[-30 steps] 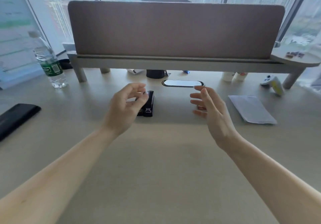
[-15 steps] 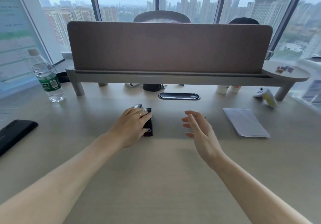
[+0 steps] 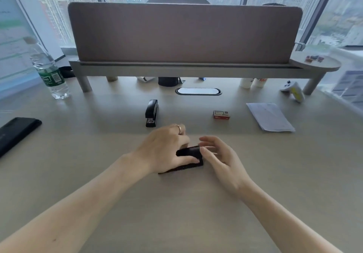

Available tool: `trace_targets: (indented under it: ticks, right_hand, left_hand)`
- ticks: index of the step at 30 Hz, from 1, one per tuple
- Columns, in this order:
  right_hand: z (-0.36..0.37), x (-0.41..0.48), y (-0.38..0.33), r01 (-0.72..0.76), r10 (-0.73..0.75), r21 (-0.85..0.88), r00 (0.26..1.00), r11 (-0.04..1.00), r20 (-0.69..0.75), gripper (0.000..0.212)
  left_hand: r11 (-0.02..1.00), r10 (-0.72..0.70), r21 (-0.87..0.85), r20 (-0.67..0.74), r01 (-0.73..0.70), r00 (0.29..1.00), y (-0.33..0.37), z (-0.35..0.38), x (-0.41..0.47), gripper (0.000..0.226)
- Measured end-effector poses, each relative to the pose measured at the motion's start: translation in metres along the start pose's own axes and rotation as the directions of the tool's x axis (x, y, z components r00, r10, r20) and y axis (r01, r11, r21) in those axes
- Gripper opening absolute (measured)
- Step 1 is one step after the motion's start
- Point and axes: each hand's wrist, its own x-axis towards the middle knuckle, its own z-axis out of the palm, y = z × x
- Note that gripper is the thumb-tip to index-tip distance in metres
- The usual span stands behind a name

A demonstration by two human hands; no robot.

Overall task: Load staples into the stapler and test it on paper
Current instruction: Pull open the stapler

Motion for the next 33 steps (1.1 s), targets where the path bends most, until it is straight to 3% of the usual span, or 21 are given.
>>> trace_targets:
  ticks: [4, 7, 10, 23, 29, 33]
  right_hand:
    - [-0.011, -0.022, 0.002, 0.049, -0.044, -0.077, 0.996, 0.996, 0.071, 0.030]
    - [-0.019, -0.036, 0.002, 0.112, -0.096, -0.213, 0.992, 0.971, 0.086, 0.042]
    - [-0.021, -0.045, 0.001, 0.123, -0.108, -0.350, 0.992, 0.929, 0.061, 0.040]
    - [-0.014, -0.035, 0.007, 0.040, -0.044, -0.165, 0.999, 0.985, -0.016, 0.028]
    - [-0.014, -0.034, 0.010, 0.036, -0.041, -0.156, 0.999, 0.987, -0.027, 0.025]
    - [-0.015, -0.033, 0.012, 0.026, -0.029, -0.167, 0.999, 0.986, -0.015, 0.024]
  left_hand:
    - [0.949, -0.081, -0.304, 0.023, 0.084, 0.996, 0.014, 0.015, -0.016, 0.036]
    - [0.918, -0.075, -0.386, 0.057, 0.091, 0.996, 0.023, 0.020, -0.025, 0.023]
    - [0.901, -0.044, -0.427, 0.069, 0.069, 0.997, 0.029, 0.020, -0.029, 0.020]
    - [0.892, -0.148, -0.444, -0.106, 0.086, 0.983, 0.047, 0.036, -0.029, 0.031]
    - [0.875, -0.156, -0.476, -0.104, 0.088, 0.982, 0.045, 0.036, -0.029, 0.027]
    - [0.774, -0.242, -0.624, -0.136, 0.106, 0.961, 0.045, 0.027, -0.032, 0.019]
